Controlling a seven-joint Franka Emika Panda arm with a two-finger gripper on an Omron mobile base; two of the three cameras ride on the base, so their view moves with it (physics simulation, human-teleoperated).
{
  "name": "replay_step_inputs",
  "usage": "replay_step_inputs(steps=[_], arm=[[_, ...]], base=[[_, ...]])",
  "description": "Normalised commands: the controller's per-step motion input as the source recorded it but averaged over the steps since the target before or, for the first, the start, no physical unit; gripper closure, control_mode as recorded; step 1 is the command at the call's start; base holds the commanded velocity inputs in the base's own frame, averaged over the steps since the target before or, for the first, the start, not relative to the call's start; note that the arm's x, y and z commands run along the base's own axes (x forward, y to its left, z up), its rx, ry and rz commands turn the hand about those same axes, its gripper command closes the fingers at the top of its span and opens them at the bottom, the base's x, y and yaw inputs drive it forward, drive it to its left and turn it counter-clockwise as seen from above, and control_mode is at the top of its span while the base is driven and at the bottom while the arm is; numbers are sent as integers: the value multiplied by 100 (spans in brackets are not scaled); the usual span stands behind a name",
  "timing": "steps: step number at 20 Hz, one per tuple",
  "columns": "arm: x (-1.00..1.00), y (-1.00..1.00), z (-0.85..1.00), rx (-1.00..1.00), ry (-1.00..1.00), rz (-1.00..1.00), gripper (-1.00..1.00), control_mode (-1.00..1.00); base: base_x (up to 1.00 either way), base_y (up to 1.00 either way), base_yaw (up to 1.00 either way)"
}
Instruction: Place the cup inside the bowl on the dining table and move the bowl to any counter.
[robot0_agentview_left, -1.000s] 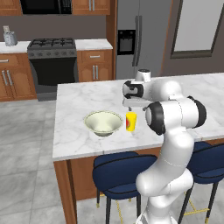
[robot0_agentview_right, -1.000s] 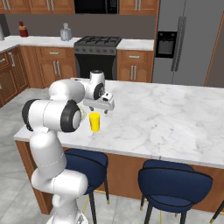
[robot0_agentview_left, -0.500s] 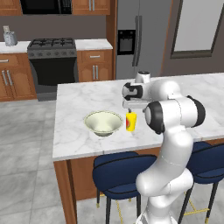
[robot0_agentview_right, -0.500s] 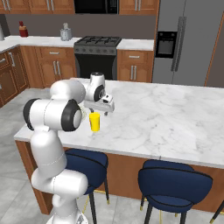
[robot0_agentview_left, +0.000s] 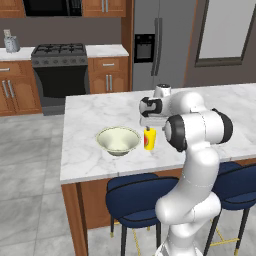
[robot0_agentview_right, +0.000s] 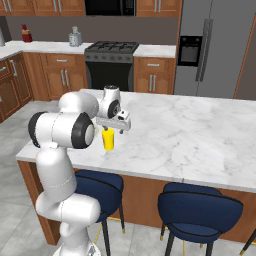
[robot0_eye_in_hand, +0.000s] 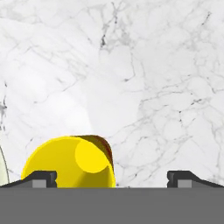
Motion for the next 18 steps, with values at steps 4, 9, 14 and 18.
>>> replay_step_inputs(steps=[4,9,14,18], arm=[[4,0,-9,0,0,0,-100,-100],[2,0,-9,0,0,0,-100,-100],[0,0,-10,0,0,0,-100,-100],[0,0,-12,0,0,0,-100,-100]], base=[[0,0,0],[0,0,0],[0,0,0],[0,0,0]])
